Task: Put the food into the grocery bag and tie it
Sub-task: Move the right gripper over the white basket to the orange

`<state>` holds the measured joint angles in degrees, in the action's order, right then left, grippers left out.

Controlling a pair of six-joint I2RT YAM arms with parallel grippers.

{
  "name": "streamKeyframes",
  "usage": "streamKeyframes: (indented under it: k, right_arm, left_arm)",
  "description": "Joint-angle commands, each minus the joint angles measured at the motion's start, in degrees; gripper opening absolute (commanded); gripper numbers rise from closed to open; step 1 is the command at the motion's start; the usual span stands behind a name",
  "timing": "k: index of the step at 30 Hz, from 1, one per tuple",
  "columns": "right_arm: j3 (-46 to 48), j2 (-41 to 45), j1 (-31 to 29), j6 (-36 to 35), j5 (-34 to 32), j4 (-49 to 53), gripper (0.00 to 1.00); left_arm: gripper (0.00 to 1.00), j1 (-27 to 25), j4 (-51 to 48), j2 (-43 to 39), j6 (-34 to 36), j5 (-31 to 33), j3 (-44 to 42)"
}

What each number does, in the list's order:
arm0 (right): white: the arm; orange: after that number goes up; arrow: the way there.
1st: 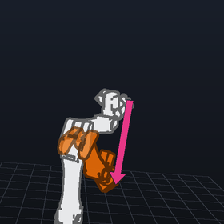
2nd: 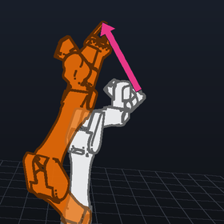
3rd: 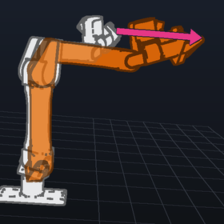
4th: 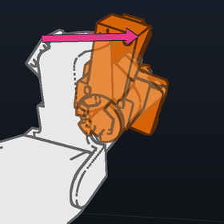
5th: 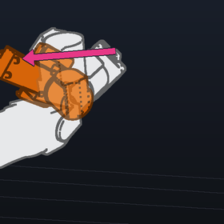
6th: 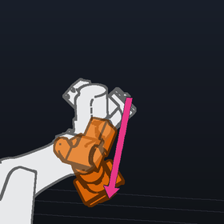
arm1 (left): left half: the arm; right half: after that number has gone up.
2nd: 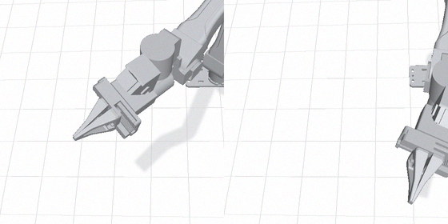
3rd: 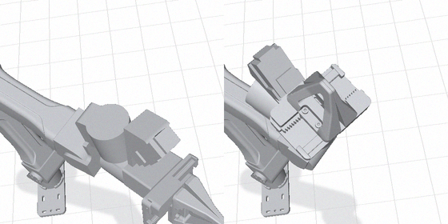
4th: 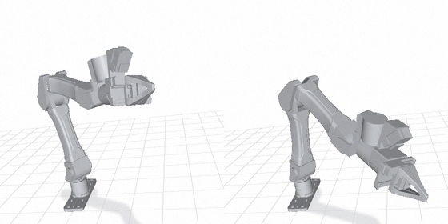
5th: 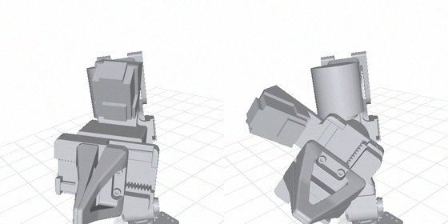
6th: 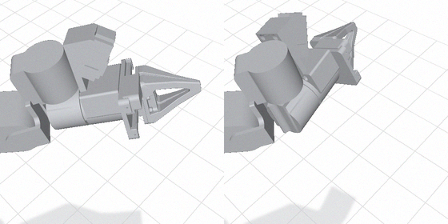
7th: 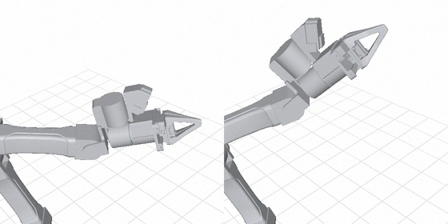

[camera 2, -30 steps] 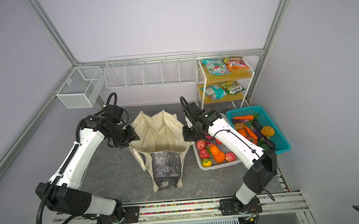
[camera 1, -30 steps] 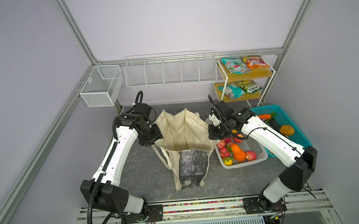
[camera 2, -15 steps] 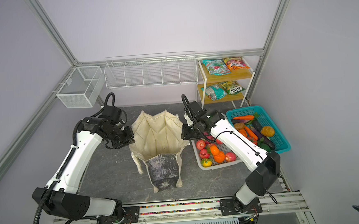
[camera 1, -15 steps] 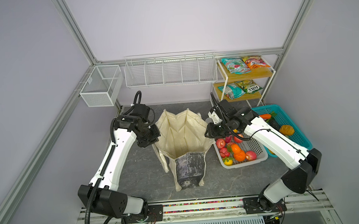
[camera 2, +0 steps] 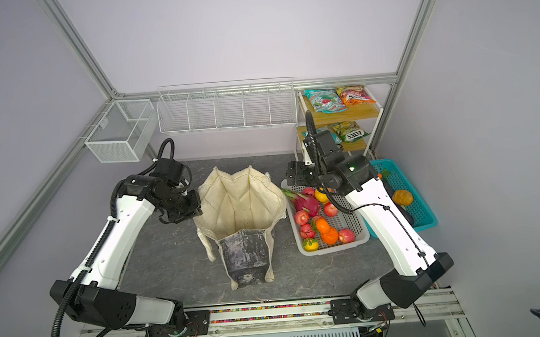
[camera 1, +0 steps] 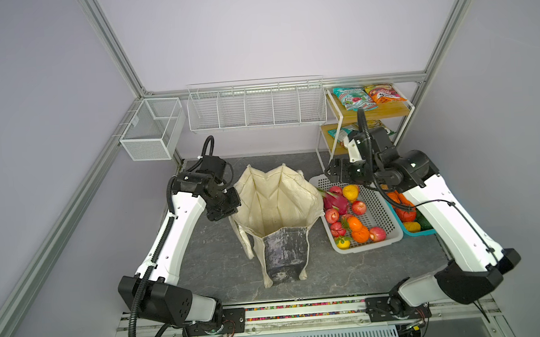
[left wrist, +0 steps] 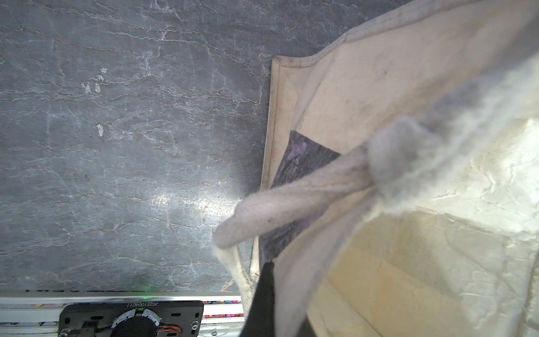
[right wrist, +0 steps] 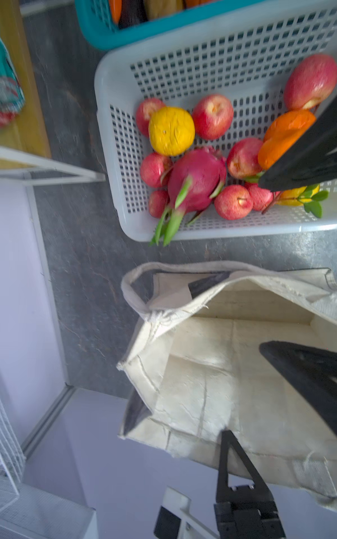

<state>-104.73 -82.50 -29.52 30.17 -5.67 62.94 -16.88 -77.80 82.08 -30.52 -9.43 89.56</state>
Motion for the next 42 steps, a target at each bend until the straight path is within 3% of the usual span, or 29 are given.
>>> streamKeyframes:
  k: [1, 8, 17, 24, 30, 42]
  right_arm:
    - [3.3, 1.77, 4.15, 1.12, -4.01, 5.56, 0.86]
    - [18.78, 7.02, 12.18, 9.33, -0.12, 5.54, 0.88]
    - [29.46, 6.56, 14.55, 21.83, 5.73, 5.33, 0.89]
    - [32.91, 5.11, 14.64, 27.36, 6.42, 5.21, 0.91]
    - [36.49, 2.55, 14.92, 32.05, 11.71, 0.16, 0.91]
    - [39.01, -2.07, 14.91, 33.33, 13.31, -4.28, 0.92]
  left_arm:
    - [0.0, 0.05, 1.29, 0.36, 2.26, 0.04, 1.59]
    - [0.0, 0.01, 2.12, 0.04, 3.84, -0.5, 1.74]
    - [0.0, 0.01, 2.55, 0.69, 4.77, -0.34, 2.11]
    - [0.0, 0.01, 3.66, 0.74, 5.02, -0.34, 1.78]
    - [0.0, 0.01, 4.4, 0.19, 5.98, 0.28, 1.46]
    - [0.0, 0.01, 4.76, -1.11, 6.25, 0.54, 0.14]
